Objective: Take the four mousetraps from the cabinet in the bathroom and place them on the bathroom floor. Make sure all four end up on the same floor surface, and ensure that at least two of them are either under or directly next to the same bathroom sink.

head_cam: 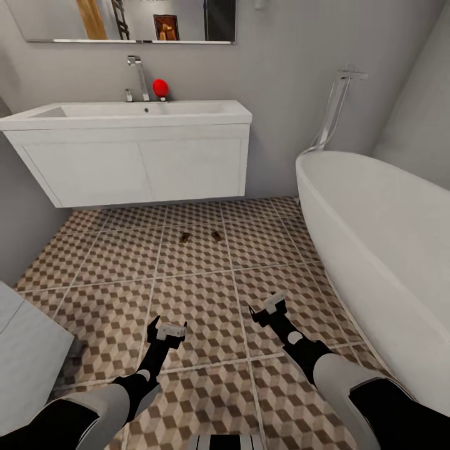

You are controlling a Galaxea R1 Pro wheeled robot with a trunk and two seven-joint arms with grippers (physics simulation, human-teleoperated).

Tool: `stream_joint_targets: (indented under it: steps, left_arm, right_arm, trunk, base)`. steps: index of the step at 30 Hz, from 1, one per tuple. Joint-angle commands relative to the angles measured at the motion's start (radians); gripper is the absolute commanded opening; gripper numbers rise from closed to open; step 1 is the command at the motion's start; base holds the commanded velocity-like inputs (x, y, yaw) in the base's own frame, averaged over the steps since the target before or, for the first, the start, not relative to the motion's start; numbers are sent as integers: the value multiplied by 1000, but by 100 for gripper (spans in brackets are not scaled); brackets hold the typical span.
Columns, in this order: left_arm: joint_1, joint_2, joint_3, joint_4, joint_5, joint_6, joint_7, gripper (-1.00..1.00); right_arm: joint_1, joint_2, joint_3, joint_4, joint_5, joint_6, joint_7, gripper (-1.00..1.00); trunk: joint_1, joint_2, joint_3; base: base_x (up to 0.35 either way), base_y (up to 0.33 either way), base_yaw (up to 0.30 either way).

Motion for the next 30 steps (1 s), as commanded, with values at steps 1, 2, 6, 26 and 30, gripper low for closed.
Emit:
stream_joint_targets:
  steps: [1,2,6,26,30]
  left_arm:
    - [-2,-1,-7,4,-4,-5,10,100]
    - [-2,-1,-7,4,-4,-5,10,100]
    - [-2,1,-7,5,-3,-5,10,100]
    - [92,103,-4,7,0,-8,7,100]
    - [116,112,-4,7,1,-9,7,100]
  right_arm:
    - [-1,0,-1,3,8,-3,-4,100]
    - [-1,0,-1,5,8,-3,-4,100]
    - [-1,0,-1,12,8,-3,-4,100]
    - [141,-54,-1,67,8,-137,-10,100]
    - [180,-67,-1,71,1,-162,-10,100]
  trunk:
    - [-4,7,2]
    - [-8,14,6]
    - [-23,42,18]
    - [-100,182,81]
    - [-115,210,93]
  base:
    - [0,0,0]
    - [0,0,0]
    - [0,0,0]
    - [0,0,0]
    - [0,0,0]
